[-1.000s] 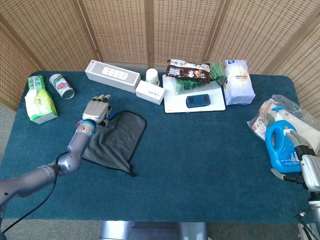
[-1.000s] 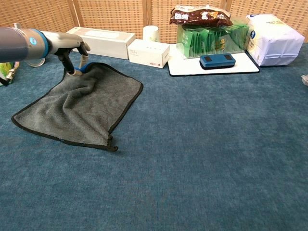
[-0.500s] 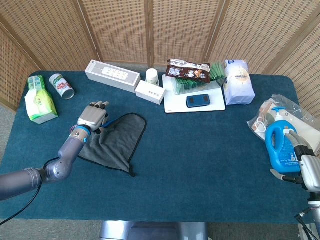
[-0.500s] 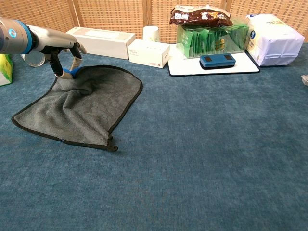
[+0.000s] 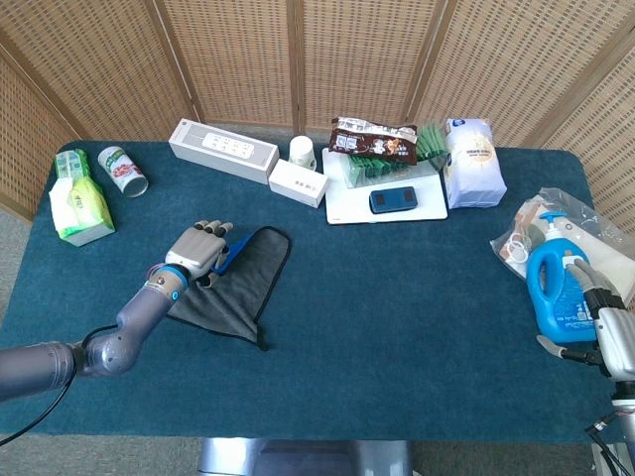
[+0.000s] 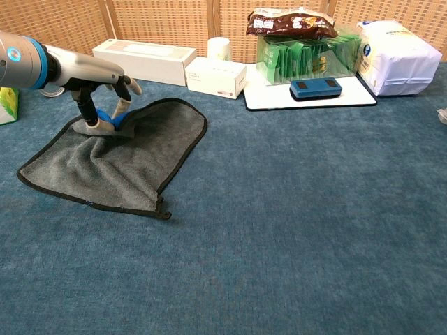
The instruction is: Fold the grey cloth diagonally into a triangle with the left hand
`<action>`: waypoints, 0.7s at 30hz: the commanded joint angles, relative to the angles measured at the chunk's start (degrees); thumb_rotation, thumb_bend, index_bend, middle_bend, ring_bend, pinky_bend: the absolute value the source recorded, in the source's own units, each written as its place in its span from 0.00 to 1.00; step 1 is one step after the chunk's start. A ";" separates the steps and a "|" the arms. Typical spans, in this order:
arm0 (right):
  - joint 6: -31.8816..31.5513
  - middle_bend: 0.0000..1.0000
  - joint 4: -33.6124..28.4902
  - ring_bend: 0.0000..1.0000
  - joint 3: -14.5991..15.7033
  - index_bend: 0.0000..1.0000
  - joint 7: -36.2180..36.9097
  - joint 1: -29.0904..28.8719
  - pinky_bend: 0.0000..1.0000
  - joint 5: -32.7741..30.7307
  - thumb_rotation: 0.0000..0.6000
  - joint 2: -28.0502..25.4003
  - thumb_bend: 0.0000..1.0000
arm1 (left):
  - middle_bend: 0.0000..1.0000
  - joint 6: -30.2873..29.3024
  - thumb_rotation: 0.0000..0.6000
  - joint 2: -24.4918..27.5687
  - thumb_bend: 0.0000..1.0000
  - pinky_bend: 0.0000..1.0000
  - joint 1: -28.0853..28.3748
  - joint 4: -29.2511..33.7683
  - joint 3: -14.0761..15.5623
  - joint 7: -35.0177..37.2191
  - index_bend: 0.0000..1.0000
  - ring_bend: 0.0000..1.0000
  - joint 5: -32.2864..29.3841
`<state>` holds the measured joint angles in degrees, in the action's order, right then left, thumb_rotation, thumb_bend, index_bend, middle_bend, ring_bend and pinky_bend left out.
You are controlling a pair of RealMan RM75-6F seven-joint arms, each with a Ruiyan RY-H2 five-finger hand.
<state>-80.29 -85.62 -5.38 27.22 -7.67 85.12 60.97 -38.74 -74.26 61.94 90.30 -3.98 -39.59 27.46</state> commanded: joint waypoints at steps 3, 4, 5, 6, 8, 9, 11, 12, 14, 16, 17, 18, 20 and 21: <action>-0.15 0.00 0.01 0.00 -0.01 0.00 0.11 0.06 0.05 -0.02 1.00 -0.02 0.04 | 0.00 0.04 1.00 0.96 0.50 0.10 0.57 2.11 1.25 2.10 0.68 0.00 1.46; -0.15 0.00 0.00 0.00 0.00 0.00 0.10 0.06 0.05 -0.01 1.00 -0.02 0.04 | 0.00 0.02 1.00 1.19 0.50 0.10 0.59 2.47 1.45 2.42 0.68 0.00 1.90; -0.13 0.00 0.00 0.00 0.00 0.00 0.09 0.05 0.05 -0.01 1.00 -0.02 0.04 | 0.00 -0.10 1.00 1.40 0.50 0.10 0.59 2.84 1.62 2.75 0.68 0.00 2.39; -0.11 0.00 -0.02 0.00 0.01 0.00 0.07 0.04 0.05 -0.01 1.00 -0.02 0.04 | 0.00 -0.22 1.00 1.57 0.50 0.10 0.57 3.12 1.76 3.12 0.68 0.00 2.79; -0.07 0.00 -0.03 0.00 0.06 0.00 0.00 0.02 0.05 0.03 1.00 -0.01 0.04 | 0.00 -0.42 1.00 2.11 0.50 0.10 0.47 3.91 2.19 3.91 0.68 0.00 3.86; -0.07 0.00 -0.04 0.00 0.06 0.00 -0.03 0.02 0.05 0.03 1.00 0.00 0.04 | 0.00 -0.48 1.00 2.35 0.50 0.10 0.42 4.21 2.38 4.23 0.68 0.00 4.27; -0.10 0.00 -0.07 0.00 0.05 0.00 -0.03 0.02 0.05 0.03 1.00 -0.01 0.04 | 0.00 -0.48 1.00 2.92 0.50 0.10 0.31 4.93 2.82 4.86 0.68 0.00 5.12; -0.12 0.00 -0.08 0.00 0.05 0.00 -0.02 0.02 0.05 0.02 1.00 -0.02 0.04 | 0.00 -0.47 1.00 3.24 0.50 0.10 0.23 5.33 3.06 5.15 0.68 0.00 5.59; -0.12 0.00 -0.08 0.00 0.04 0.00 -0.04 0.02 0.05 0.00 1.00 -0.02 0.04 | 0.00 -0.68 1.00 3.74 0.50 0.10 0.07 6.01 3.53 5.47 0.68 0.00 6.53; -0.04 0.00 -0.09 0.00 0.09 0.00 -0.12 -0.02 0.05 0.04 1.00 0.01 0.04 | 0.00 -1.01 1.00 4.21 0.50 0.10 -0.18 7.00 4.07 5.80 0.68 0.00 7.84; 0.01 0.00 -0.10 0.00 0.13 0.00 -0.19 -0.04 0.05 0.07 1.00 0.03 0.04 | 0.00 -1.13 1.00 4.40 0.50 0.10 -0.29 7.48 4.25 6.06 0.68 0.00 8.43; 0.07 0.00 -0.10 0.00 0.17 0.00 -0.29 -0.08 0.05 0.11 1.00 0.08 0.04 | 0.00 -1.34 1.00 4.58 0.50 0.10 -0.41 8.05 4.44 6.33 0.68 0.00 9.21; 0.03 0.00 -0.16 0.00 0.21 0.00 -0.41 -0.08 0.05 0.19 1.00 0.10 0.04 | 0.00 -1.81 1.00 4.69 0.50 0.10 -0.63 9.24 4.83 6.54 0.68 0.00 10.73; -0.03 0.00 -0.20 0.00 0.20 0.00 -0.43 -0.05 0.05 0.17 1.00 0.08 0.04 | 0.00 -1.91 1.00 4.77 0.50 0.10 -0.75 9.83 5.01 6.85 0.68 0.00 11.35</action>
<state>-80.32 -85.83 -5.18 26.79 -7.72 85.29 61.05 -40.26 -69.75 61.48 99.16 0.59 -33.22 37.80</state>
